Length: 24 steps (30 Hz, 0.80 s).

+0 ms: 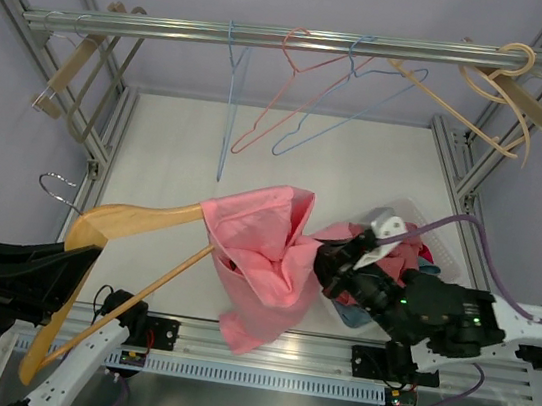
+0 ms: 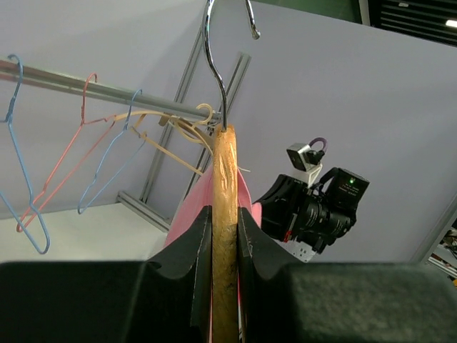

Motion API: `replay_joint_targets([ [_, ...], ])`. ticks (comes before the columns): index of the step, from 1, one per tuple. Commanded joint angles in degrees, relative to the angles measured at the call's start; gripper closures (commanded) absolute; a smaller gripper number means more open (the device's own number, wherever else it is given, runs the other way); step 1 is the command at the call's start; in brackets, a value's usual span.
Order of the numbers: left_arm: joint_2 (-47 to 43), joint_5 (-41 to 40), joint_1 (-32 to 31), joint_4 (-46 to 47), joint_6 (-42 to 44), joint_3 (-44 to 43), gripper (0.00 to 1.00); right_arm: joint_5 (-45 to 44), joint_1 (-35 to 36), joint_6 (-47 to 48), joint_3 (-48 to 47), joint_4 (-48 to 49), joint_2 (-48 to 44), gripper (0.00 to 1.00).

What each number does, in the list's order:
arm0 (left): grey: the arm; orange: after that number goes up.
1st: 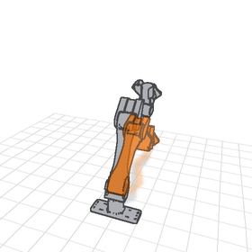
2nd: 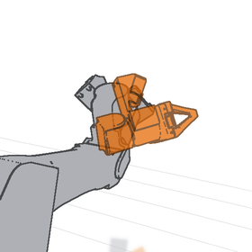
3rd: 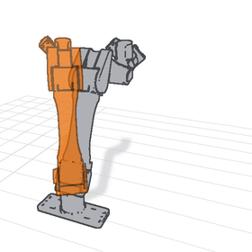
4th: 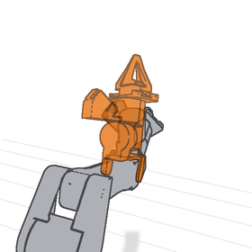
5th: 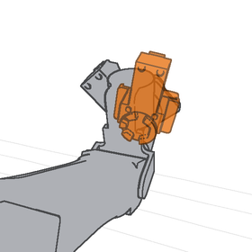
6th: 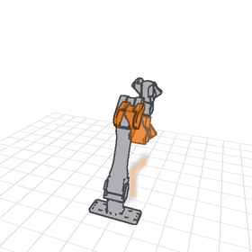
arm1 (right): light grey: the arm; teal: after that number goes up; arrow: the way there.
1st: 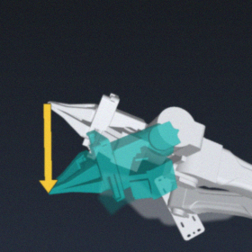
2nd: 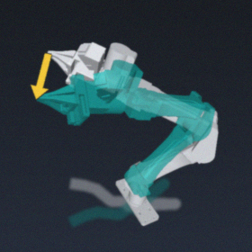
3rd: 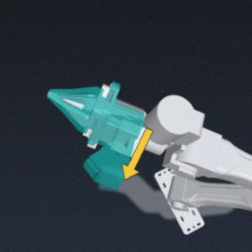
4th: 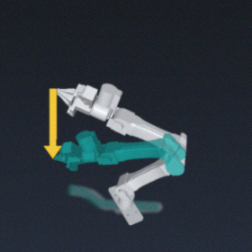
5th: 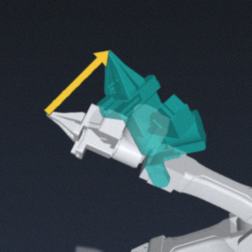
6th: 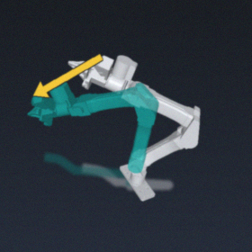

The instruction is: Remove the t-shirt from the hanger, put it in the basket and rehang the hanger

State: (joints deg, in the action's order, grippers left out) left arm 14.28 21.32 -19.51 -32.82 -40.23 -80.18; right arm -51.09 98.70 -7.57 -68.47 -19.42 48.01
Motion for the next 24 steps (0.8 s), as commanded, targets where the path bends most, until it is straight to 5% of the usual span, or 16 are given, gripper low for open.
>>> replay_joint_targets([
  [1,-1.36,0.74,0.26,6.19,-1.61,1.95,1.0,12.82,-5.78,4.41,1.13,3.5,4.38,0.95],
  [6,-2.86,0.48,0.26,6.1,-0.82,5.47,1.0,23.48,-19.39,0.46,7.02,7.2,3.84,0.86],
  [8,-3.12,0.39,0.26,6.1,-0.73,7.4,1.0,27.08,-20.9,0.37,8.87,9.12,4.2,0.69],
  [9,-3.21,0.56,0.26,6.19,-0.73,7.76,1.0,28.05,-21.52,0.37,9.49,10.01,4.55,0.46],
  [10,-3.21,0.65,0.26,6.27,-0.64,8.02,1.0,29.89,-22.66,0.28,10.1,10.89,4.72,0.35],
  [13,-3.12,0.91,0.26,6.8,-0.29,8.46,1.0,34.98,-25.47,0.1,12.47,15.7,5.25,0.14],
  [18,-3.21,1.97,0.26,7.07,-0.55,7.94,1.0,42.03,-30.66,-0.42,15.82,23.45,6.65,0.11],
  [22,-3.12,3.02,0.26,7.15,-1.26,6.45,1.0,44.84,-32.78,-0.78,16.26,29.24,8.85,0.2],
  [24,-3.03,3.37,0.26,7.15,-1.34,6.18,1.0,46.33,-32.86,-1.04,16.79,31.54,9.73,0.43],
])
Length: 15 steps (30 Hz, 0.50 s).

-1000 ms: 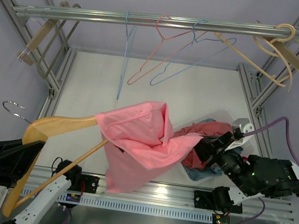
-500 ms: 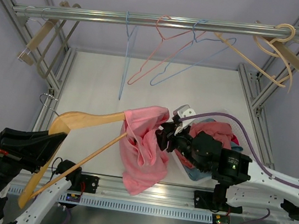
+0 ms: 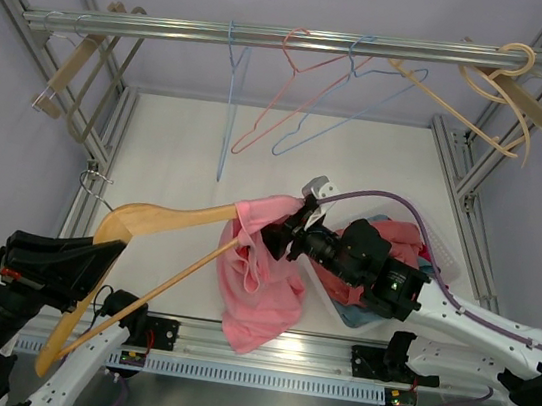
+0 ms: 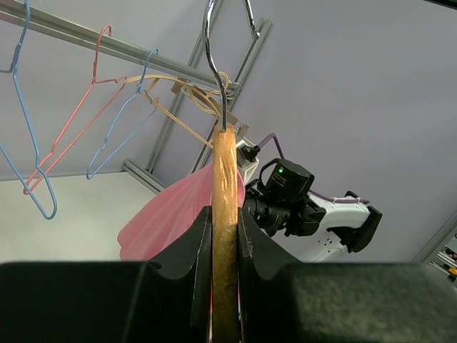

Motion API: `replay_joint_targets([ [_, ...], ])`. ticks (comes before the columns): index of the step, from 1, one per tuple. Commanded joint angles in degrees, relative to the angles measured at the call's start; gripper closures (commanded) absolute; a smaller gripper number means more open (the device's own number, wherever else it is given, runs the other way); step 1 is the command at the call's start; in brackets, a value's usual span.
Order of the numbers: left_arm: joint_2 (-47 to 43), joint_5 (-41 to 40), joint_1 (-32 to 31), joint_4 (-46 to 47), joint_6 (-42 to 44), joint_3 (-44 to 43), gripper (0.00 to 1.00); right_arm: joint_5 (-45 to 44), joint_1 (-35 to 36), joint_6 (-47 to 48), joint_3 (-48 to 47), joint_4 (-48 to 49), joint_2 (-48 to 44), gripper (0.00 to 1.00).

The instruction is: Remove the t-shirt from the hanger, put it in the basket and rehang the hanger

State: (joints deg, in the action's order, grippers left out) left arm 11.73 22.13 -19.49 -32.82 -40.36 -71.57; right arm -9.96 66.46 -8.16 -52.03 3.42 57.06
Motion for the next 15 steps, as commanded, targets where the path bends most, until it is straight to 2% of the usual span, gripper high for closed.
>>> replay_joint_targets([
  [1,-0.48,2.65,0.24,7.07,-1.21,-2.26,1.0,5.56,-0.63,-0.54,0.35,10.1,0.86,0.49],
  [4,-0.56,2.74,0.24,7.07,-1.3,-1.91,1.0,5.04,-0.54,-0.45,0.7,10.47,0.51,0.5],
  [5,-0.65,2.66,0.24,7.07,-1.3,-1.73,1.0,4.86,-0.54,-0.62,1.4,10.73,-0.62,0.69],
  [6,-0.74,2.66,0.24,7.07,-1.21,-1.64,1.0,4.51,-0.63,-0.71,2.01,10.99,-1.33,0.79],
  [8,-0.91,1.61,0.24,6.72,-0.69,-1.38,1.0,3.81,-0.54,-1.59,3.33,11.61,-4.04,0.93],
  [9,-0.83,1.08,0.24,5.76,-0.25,-1.47,1.0,2.67,-0.54,-1.68,3.51,11.26,-5.02,0.97],
  [11,-0.57,0.29,0.24,4.79,1.15,-1.73,1.0,0.83,-0.54,-2.21,3.08,8.81,-7.73,0.99],
  [15,0.49,-2.52,0.15,-1.52,5.37,-4.09,1.0,-9.87,-0.63,-1.51,-0.96,1.43,-11.0,1.0],
])
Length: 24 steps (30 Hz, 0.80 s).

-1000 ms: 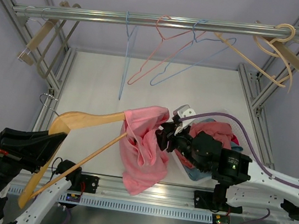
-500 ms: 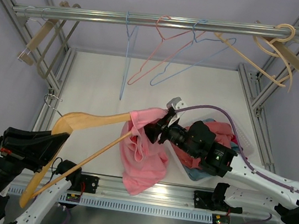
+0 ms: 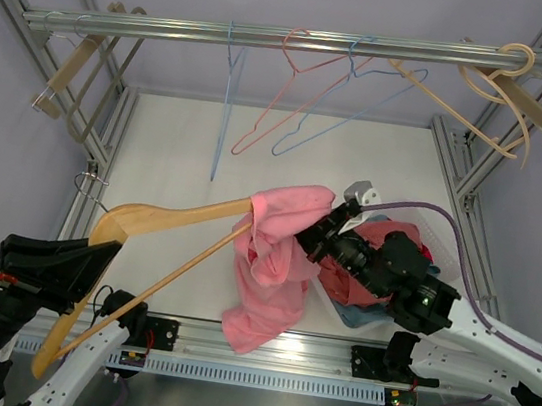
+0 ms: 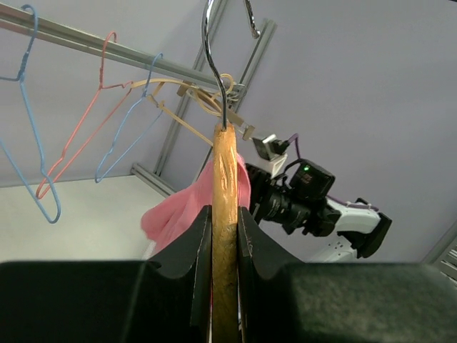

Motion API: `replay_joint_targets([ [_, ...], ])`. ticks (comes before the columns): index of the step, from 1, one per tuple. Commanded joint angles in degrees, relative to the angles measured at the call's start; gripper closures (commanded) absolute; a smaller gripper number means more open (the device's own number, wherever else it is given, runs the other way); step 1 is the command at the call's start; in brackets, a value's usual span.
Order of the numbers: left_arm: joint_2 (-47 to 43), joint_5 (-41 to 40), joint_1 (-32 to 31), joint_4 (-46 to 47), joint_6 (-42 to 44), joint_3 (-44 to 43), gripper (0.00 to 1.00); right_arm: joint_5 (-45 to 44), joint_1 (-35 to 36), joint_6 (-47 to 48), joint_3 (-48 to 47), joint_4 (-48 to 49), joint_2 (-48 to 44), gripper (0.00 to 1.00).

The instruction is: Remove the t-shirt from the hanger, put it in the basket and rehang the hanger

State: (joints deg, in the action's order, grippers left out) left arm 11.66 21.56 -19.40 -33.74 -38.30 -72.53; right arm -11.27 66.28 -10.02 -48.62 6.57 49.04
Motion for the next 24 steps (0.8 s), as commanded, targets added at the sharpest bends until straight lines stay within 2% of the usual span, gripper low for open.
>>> replay_joint_targets([
  [1,0.82,-2.83,-0.02,-2.28,5.76,-4.1,1.0,-10.25,-0.36,1.31,-5.68,-4.08,-3.16,1.0],
  [3,1.69,-6.26,-0.81,-5.62,8.67,-6.9,1.0,-13.32,-0.36,2.46,-11.56,-6.12,-2.37,1.0],
  [4,2.57,-7.49,-1.16,-8.68,11.3,-9.97,1.0,-14.3,-0.36,3.77,-14.37,-10.74,-1.58,1.0],
  [7,3.37,-13.11,-2.31,-12.4,14.74,-13.68,1.0,-19.05,-0.36,5.53,-30.51,-17.61,2.81,1.0],
  [12,2.4,-15.67,-2.49,-12.76,15.45,-11.5,1.0,-27.9,-0.45,9.22,-47.86,-26.15,9.31,1.0],
  [19,1.96,-17.78,-2.84,-12.93,16.95,-10.96,1.0,-33.64,-0.45,19.67,-73.33,-36.0,17.31,1.0],
  [24,2.58,-18.22,-2.84,-12.93,17.12,-10.7,1.0,-36.19,-0.45,23.2,-76.53,-36.36,19.34,1.0],
])
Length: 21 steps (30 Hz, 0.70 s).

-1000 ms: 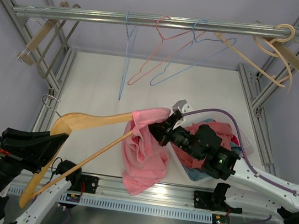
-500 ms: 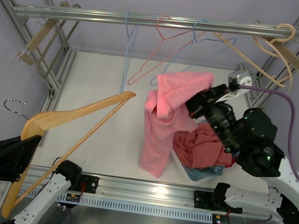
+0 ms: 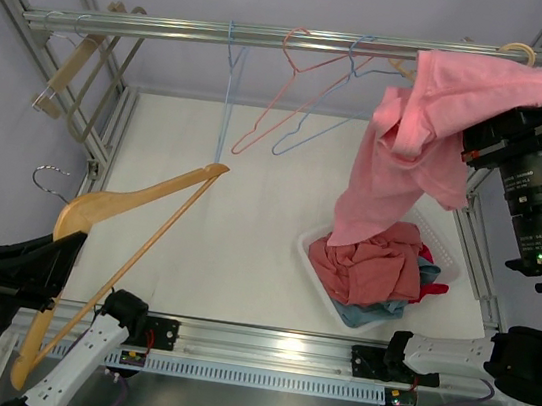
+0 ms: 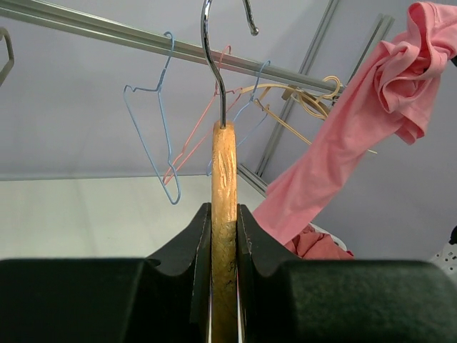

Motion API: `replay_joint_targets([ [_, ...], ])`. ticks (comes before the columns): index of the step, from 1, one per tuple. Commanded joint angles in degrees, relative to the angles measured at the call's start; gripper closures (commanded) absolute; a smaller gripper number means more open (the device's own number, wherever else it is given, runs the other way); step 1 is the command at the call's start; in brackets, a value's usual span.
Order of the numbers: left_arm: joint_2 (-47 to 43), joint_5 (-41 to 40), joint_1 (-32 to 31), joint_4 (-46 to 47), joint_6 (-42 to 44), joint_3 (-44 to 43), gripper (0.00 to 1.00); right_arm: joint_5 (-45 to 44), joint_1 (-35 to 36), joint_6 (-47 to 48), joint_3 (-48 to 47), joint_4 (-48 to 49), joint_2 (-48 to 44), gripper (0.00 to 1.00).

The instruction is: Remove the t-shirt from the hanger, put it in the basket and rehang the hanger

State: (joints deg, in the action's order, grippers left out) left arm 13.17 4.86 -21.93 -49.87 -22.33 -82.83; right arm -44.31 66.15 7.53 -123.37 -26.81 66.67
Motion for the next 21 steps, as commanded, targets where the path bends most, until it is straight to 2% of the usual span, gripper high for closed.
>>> replay_joint_targets([
  [1,1.24,-1.44,-0.3,3.2,1.15,-0.41,1.0,-3.75,-0.32,6.26,-2.05,-3.25,1.88,1.0],
  [6,1.77,-1.17,-0.3,3.28,0.8,-0.41,1.0,-6.48,-0.23,7.67,0.58,-2.19,0.21,1.0],
  [9,2.12,-0.73,-0.3,3.37,0.79,0.12,1.0,-9.02,-0.32,7.06,7.07,-1.85,-3.2,1.0],
  [11,2.21,-1.34,-0.3,3.37,0.79,1.0,1.0,-10.52,-0.32,5.92,16.73,0.96,-8.45,1.0],
  [12,2.13,-1.87,-0.3,3.29,0.79,1.44,1.0,-11.83,-0.32,3.57,23.72,2.19,-12.49,1.0],
  [15,2.21,-2.23,-0.39,3.37,0.97,1.7,1.0,-14.04,-0.32,-3.54,34.83,1.94,-18.93,1.0],
  [17,2.39,-2.49,-0.3,3.55,0.97,1.44,1.0,-19.3,-0.32,-7.51,44.68,0.01,-23.59,1.0],
  [20,2.74,-2.4,-0.3,3.46,0.97,1.18,1.0,-22.3,-0.23,-23.3,55.15,-7.7,-28.59,1.0],
  [21,3.0,-2.58,-0.3,3.46,0.97,1.09,1.0,-22.39,-0.23,-33.09,57.34,-13.21,-29.92,1.0],
])
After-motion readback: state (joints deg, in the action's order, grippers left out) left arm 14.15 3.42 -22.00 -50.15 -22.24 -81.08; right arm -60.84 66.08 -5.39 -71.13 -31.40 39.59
